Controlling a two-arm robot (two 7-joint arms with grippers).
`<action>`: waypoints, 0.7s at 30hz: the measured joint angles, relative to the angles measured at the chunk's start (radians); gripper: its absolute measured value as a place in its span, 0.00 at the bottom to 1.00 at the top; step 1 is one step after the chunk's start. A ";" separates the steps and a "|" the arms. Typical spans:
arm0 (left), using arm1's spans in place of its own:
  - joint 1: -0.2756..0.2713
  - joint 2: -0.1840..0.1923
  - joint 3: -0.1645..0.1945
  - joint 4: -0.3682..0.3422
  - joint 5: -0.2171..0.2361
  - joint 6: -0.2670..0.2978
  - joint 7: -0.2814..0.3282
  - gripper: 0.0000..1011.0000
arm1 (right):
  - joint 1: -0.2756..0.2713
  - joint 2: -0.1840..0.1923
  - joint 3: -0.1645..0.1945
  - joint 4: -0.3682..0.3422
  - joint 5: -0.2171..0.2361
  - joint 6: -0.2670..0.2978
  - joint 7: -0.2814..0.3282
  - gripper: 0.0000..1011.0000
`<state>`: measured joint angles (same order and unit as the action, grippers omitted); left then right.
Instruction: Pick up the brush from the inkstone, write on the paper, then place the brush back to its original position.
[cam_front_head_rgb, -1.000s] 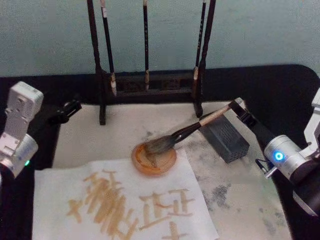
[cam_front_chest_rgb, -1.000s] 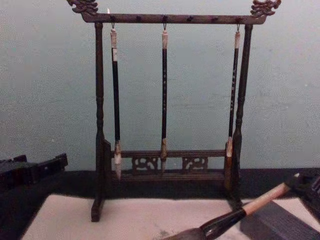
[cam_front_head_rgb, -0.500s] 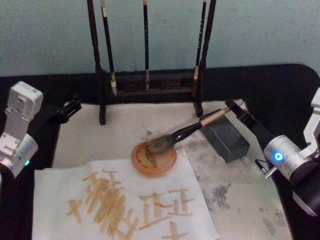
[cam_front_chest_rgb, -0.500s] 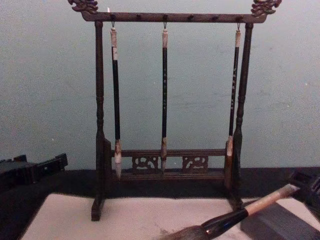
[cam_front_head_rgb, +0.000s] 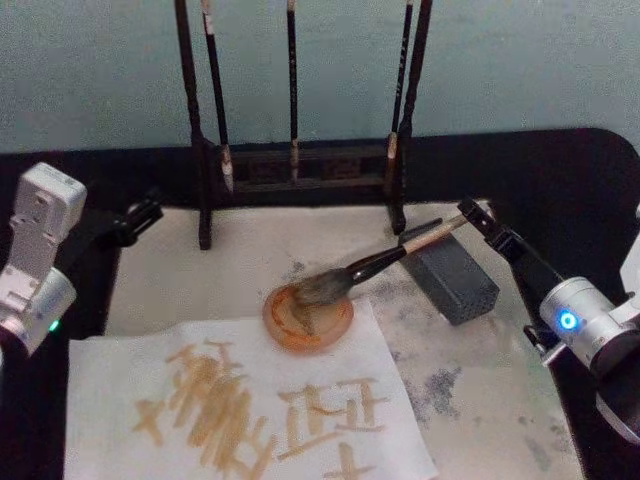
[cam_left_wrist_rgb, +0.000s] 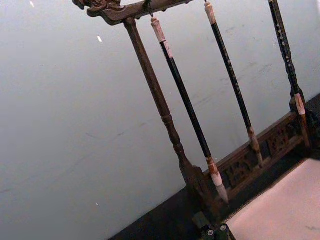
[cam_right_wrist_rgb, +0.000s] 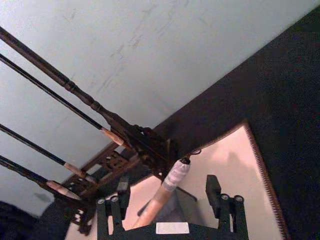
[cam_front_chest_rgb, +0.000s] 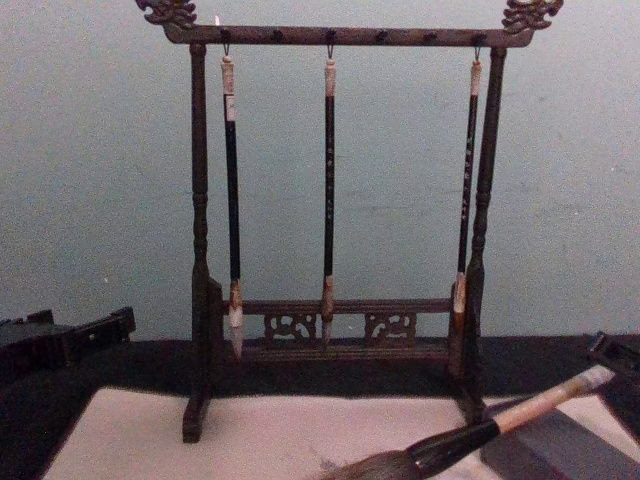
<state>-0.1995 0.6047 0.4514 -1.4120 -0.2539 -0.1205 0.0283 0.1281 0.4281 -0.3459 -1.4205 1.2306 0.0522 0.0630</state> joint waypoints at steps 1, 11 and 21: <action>0.000 0.000 0.000 0.000 0.000 0.000 0.000 0.99 | -0.009 0.003 0.002 -0.014 -0.014 -0.004 -0.016 0.98; 0.000 0.000 0.000 0.000 0.000 0.000 0.000 0.99 | -0.064 0.019 0.018 -0.085 -0.093 -0.028 -0.074 0.99; 0.000 0.000 0.000 0.000 0.000 0.000 0.000 0.99 | -0.126 0.064 -0.003 -0.197 -0.307 -0.118 -0.117 0.99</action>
<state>-0.1995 0.6047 0.4514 -1.4120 -0.2539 -0.1205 0.0283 0.0020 0.4925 -0.3493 -1.6174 0.9232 -0.0660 -0.0538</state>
